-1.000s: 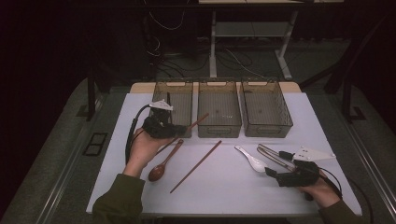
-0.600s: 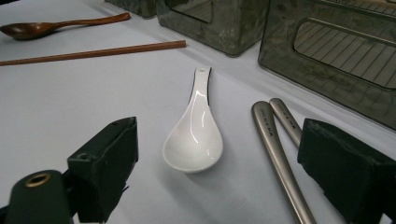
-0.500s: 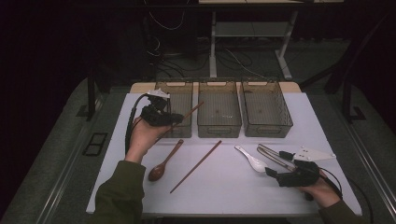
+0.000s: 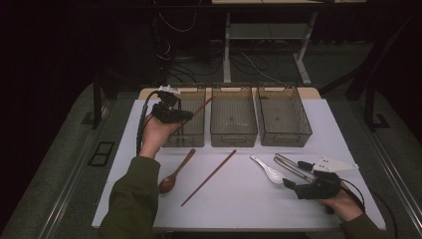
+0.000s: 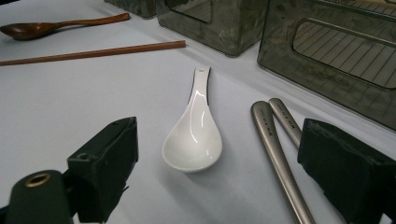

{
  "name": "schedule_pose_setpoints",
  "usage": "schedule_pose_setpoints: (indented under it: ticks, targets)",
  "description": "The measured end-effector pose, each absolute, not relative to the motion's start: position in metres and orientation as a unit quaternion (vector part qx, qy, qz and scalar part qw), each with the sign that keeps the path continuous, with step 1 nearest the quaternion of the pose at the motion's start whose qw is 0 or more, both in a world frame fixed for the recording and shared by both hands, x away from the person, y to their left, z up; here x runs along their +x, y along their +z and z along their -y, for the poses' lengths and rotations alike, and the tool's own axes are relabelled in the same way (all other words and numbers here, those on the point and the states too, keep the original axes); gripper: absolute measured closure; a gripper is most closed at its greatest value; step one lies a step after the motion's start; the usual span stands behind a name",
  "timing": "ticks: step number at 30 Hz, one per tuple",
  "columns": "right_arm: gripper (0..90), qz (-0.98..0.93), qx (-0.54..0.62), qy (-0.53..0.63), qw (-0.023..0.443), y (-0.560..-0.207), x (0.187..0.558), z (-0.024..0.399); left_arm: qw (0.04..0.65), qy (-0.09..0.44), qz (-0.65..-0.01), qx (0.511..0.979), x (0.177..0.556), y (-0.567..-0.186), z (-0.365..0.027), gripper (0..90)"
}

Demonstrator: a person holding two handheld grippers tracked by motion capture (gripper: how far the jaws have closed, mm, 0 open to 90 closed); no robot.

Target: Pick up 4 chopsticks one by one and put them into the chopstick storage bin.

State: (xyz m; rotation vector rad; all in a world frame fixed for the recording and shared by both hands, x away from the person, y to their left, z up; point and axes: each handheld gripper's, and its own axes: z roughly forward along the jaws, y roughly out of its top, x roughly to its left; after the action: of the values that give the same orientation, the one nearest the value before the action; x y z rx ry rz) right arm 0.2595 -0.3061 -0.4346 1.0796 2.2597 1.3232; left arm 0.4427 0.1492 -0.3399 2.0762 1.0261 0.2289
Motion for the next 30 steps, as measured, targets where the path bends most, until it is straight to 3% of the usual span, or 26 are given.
schedule_pose_setpoints:
  ticks: [30]
  targets:
    - [12.3,-0.788,0.376,0.463,0.151,-0.435,0.26,0.305,0.371,0.134,-0.474,0.787,0.512,-0.356,-0.143,83.9]
